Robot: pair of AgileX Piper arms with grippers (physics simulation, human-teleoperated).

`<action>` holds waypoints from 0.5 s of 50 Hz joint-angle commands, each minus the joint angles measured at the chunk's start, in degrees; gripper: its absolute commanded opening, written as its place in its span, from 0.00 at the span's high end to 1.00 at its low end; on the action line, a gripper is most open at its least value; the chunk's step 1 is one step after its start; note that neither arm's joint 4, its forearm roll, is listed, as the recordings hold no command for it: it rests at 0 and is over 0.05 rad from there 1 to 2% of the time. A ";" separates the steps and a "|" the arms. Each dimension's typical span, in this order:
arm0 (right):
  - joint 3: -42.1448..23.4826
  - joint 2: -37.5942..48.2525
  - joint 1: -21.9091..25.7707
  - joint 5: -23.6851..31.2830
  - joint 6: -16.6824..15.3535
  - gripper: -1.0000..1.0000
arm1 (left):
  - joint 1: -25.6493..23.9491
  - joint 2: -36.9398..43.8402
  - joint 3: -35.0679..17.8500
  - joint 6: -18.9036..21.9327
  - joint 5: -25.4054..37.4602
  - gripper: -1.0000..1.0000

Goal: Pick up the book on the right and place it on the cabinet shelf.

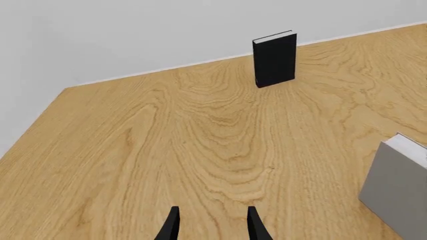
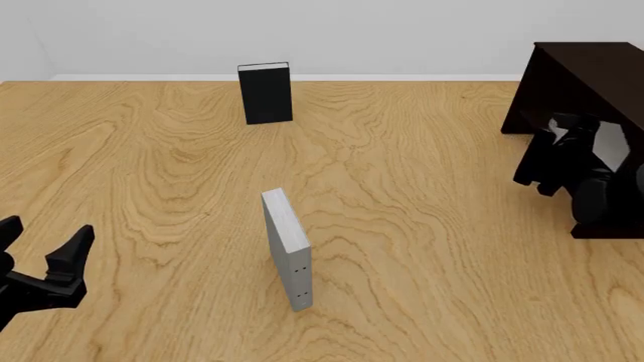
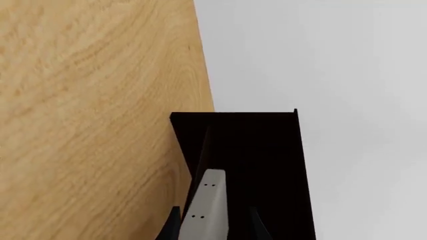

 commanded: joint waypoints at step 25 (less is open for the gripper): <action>4.79 -1.48 -4.06 -1.25 0.89 0.00 | 0.05 -3.85 0.00 -0.05 3.41 0.00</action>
